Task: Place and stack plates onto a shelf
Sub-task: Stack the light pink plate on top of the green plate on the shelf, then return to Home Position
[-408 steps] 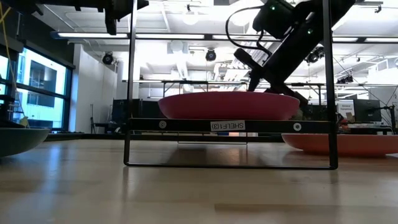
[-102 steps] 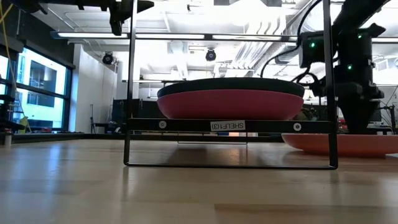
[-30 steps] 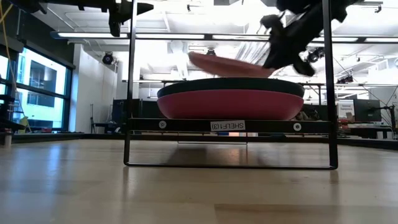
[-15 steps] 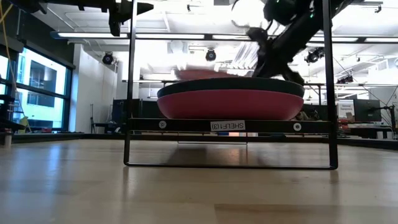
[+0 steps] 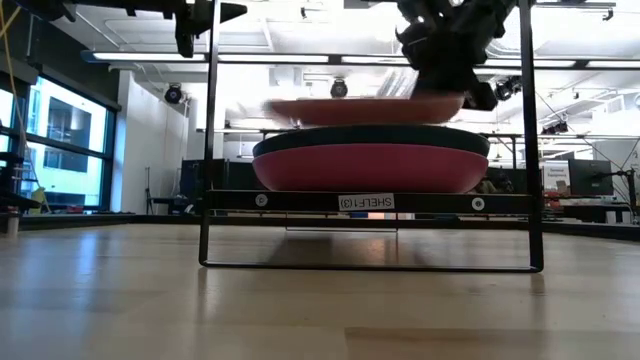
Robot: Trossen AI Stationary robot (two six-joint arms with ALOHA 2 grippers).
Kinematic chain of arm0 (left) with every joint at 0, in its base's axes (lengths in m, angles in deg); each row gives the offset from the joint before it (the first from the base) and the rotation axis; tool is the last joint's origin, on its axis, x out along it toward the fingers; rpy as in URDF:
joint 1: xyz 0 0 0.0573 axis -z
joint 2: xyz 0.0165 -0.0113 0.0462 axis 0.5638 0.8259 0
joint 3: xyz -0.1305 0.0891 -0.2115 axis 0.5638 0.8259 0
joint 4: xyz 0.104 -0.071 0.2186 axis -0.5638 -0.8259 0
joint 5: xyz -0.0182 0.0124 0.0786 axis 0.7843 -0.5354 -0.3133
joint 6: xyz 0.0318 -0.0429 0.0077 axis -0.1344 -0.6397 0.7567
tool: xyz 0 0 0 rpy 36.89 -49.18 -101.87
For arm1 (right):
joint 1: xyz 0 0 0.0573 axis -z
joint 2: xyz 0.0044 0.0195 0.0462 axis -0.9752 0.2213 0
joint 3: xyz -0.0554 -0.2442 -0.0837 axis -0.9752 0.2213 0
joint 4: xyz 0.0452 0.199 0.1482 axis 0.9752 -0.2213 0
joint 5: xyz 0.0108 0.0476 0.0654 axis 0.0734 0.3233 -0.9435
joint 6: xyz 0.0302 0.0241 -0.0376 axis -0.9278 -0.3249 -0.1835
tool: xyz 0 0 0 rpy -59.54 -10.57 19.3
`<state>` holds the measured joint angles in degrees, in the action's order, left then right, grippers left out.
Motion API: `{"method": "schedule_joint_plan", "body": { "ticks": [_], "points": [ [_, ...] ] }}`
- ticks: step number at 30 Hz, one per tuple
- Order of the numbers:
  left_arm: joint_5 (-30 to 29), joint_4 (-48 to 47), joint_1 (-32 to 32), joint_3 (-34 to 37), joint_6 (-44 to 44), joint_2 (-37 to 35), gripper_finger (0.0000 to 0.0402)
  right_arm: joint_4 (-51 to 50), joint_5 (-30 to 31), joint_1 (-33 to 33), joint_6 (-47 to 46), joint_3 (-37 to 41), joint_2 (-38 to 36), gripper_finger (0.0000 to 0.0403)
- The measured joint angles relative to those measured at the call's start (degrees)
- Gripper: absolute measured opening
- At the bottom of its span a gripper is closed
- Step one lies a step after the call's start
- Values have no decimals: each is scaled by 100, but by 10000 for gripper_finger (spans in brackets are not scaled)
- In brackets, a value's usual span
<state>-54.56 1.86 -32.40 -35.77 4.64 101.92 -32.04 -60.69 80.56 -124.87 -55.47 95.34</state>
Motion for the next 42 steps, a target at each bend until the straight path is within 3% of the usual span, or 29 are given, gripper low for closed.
{"method": "schedule_joint_plan", "body": {
  "ticks": [9,20,24,34,42],
  "points": [
    [2,2,0,0,-11,0,175,-21,-44,-491,-173,-50,699,0],
    [4,2,2,0,-99,0,175,72,-169,-496,53,-50,798,7],
    [7,2,0,0,-101,0,175,102,-376,-473,401,-47,771,47],
    [7,0,1,0,-15,0,175,24,-279,-171,1204,-44,-24,198],
    [4,-47,1,3,-2,2,175,-925,94,-109,1690,304,-1161,238]
  ]
}}
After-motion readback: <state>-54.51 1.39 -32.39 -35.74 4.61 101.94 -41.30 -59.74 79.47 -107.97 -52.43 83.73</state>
